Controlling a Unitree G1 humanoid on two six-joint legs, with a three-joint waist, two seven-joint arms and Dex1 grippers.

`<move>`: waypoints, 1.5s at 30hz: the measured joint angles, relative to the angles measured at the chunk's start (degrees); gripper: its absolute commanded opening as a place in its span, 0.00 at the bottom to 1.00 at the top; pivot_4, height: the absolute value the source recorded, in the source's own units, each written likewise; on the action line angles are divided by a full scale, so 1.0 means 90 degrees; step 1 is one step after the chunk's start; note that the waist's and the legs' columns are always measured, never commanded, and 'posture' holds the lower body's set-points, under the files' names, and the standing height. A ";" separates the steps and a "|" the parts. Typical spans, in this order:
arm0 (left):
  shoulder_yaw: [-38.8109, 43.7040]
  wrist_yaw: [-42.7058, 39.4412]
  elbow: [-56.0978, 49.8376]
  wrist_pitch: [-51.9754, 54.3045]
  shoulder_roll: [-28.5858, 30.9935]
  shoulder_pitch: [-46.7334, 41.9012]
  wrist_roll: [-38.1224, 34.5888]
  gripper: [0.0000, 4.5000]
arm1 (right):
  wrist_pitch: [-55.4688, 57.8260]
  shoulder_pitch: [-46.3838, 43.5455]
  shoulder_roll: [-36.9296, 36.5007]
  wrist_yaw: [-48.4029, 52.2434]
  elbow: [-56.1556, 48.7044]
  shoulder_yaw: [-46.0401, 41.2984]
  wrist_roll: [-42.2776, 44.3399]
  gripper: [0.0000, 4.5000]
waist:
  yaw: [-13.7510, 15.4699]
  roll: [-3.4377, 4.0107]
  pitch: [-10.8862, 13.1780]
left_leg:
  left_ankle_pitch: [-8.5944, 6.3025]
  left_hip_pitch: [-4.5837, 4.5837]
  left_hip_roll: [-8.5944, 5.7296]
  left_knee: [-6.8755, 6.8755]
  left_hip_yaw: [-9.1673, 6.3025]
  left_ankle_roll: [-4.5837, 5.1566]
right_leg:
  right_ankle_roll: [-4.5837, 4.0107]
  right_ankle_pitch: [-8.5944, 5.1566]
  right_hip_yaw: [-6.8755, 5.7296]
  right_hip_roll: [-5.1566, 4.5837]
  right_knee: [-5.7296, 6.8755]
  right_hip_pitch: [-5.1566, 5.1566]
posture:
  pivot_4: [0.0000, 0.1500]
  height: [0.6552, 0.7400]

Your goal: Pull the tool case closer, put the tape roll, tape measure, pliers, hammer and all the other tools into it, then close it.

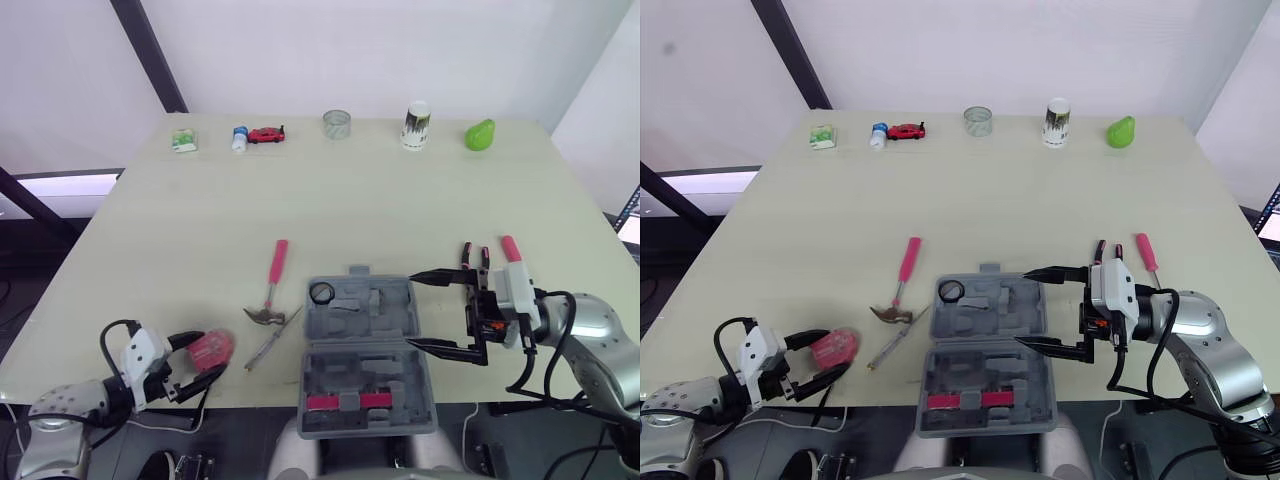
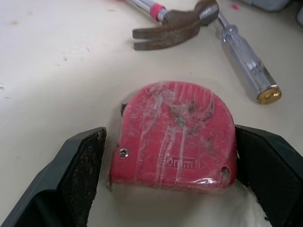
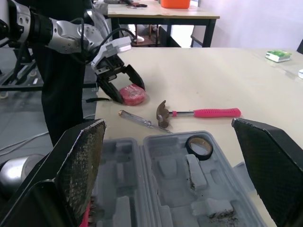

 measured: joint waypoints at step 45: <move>-0.3367 -0.1996 0.0164 0.0499 -0.2057 -0.5567 0.0038 0.69 | 0.5941 -0.0618 0.1539 -0.6512 -0.0076 -0.0884 0.5566 1.00 | 0.0089 -0.0002 0.0003 | 0.0001 -0.0023 -0.0004 0.0015 -0.0018 0.0002 | 0.0003 0.0002 0.0005 0.0020 -0.0003 -0.0001 | 1.00 1.00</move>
